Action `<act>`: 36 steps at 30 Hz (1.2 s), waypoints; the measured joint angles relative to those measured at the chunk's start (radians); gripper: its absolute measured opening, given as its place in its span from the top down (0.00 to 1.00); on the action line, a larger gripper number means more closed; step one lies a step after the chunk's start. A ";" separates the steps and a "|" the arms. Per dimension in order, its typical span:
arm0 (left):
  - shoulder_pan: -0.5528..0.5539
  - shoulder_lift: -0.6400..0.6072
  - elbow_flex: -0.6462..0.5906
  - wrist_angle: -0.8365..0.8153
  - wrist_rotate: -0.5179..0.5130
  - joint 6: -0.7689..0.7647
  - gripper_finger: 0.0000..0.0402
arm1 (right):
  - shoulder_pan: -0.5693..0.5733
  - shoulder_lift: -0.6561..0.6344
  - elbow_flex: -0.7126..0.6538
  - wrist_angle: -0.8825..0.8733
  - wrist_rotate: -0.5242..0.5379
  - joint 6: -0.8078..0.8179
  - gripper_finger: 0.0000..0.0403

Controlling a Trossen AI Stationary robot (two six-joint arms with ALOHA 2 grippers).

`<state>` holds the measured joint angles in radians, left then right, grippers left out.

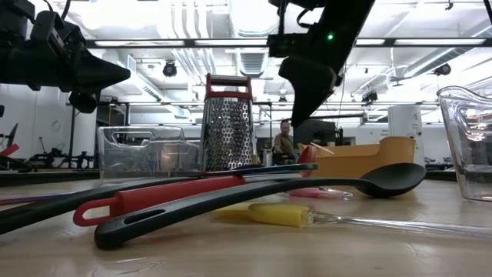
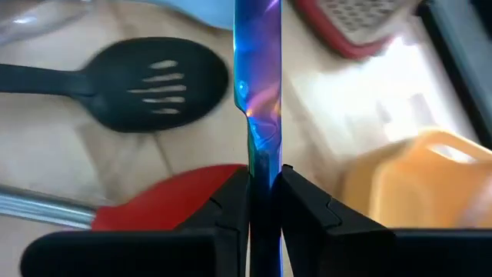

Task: Pick & Place Kitchen Items
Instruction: Put the right blue table knife into the orange bin

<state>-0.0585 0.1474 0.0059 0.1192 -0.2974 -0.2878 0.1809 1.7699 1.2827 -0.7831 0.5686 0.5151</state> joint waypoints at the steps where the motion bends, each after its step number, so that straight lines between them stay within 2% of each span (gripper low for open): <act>1: 0.000 0.000 0.000 0.000 0.000 0.000 0.94 | 0.000 -0.011 0.000 -0.029 0.018 0.018 0.88; 7: 0.000 0.000 0.000 0.000 0.000 0.000 0.95 | -0.005 -0.105 -0.019 -0.168 0.148 0.164 0.87; 10: 0.000 0.000 0.000 0.000 0.000 0.000 0.94 | -0.025 -0.167 -0.061 -0.165 0.204 0.219 0.86; 13: 0.000 0.000 0.000 -0.002 0.000 0.000 0.94 | -0.066 -0.221 -0.120 -0.149 0.217 0.259 0.87; 20: 0.000 0.000 0.000 -0.002 0.000 0.000 0.95 | -0.193 -0.319 -0.300 0.008 0.215 0.278 0.86; 24: 0.000 0.000 0.000 -0.002 0.000 0.000 0.94 | -0.254 -0.345 -0.384 0.115 0.163 0.298 0.84; 32: 0.000 0.000 0.000 -0.001 0.000 0.000 0.95 | -0.297 -0.343 -0.463 0.205 0.140 0.293 0.88; 36: 0.000 0.000 0.000 -0.001 0.000 0.000 0.94 | -0.297 -0.343 -0.482 0.217 0.125 0.302 0.86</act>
<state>-0.0585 0.1474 0.0059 0.1181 -0.2970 -0.2878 -0.1163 1.4269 0.8006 -0.5663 0.6932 0.8171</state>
